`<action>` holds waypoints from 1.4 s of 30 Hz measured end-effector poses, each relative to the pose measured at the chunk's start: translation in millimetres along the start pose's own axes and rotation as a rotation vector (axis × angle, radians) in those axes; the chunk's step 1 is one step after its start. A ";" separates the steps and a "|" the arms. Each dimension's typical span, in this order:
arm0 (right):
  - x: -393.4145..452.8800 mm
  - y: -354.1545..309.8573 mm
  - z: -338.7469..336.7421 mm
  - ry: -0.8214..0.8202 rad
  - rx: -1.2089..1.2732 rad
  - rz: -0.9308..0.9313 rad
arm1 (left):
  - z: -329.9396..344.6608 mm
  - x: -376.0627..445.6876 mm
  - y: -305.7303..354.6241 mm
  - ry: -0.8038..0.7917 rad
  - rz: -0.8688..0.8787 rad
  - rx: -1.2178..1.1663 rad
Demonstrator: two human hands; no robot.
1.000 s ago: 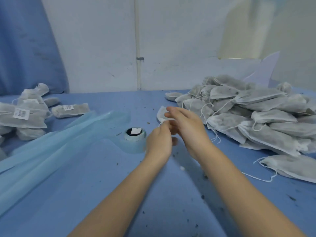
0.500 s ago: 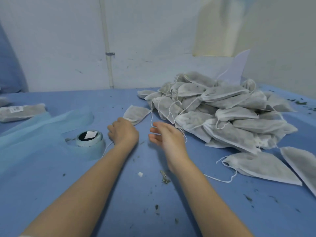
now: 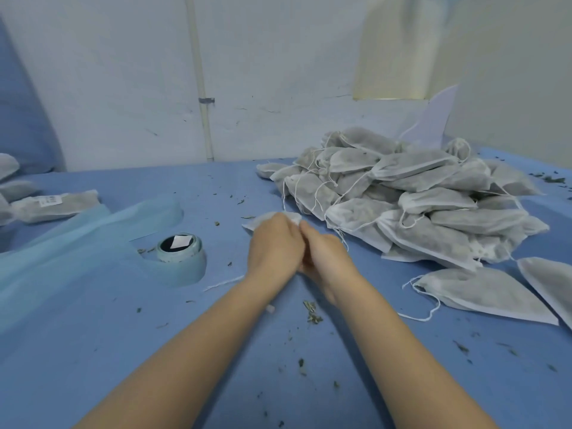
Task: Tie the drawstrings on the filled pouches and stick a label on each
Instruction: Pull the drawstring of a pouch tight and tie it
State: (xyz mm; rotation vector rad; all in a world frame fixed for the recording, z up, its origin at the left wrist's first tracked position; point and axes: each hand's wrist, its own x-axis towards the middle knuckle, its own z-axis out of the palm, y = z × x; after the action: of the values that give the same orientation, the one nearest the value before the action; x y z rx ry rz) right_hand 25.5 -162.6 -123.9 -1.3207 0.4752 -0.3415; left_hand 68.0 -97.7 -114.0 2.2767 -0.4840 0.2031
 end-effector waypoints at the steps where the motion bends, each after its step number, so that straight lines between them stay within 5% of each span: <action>1: -1.4 -1.9 -2.1 0.002 0.013 0.008 | -0.6 -6.7 2.4 0.011 0.052 0.003; 10: -0.7 -9.3 -20.3 -0.005 0.258 -0.010 | -1.8 -39.0 -4.6 -0.098 0.410 0.255; 17: 5.7 -12.6 -33.8 0.073 0.065 0.002 | -3.8 -22.4 -6.4 0.163 0.239 -0.144; 23: 5.6 -14.8 -50.6 -0.067 -0.239 0.056 | 12.2 7.8 -1.4 -0.156 0.659 0.237; 27: 5.9 -20.1 -54.1 -0.122 -0.273 -0.001 | 13.9 13.9 1.8 -0.287 0.636 0.187; 32: 8.5 -20.8 -54.4 -0.096 -0.158 -0.025 | 8.8 10.1 -7.5 -0.175 0.722 0.287; 42: 4.4 -26.9 -56.1 -0.035 -0.368 -0.245 | -20.6 -0.9 -2.3 -0.003 0.561 0.204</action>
State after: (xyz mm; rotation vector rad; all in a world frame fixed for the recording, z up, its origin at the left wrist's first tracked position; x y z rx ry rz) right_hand 1.1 -217.8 -108.1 -1.7475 0.3563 -0.4468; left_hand 68.2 -80.9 -101.8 2.2825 -1.1432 0.5482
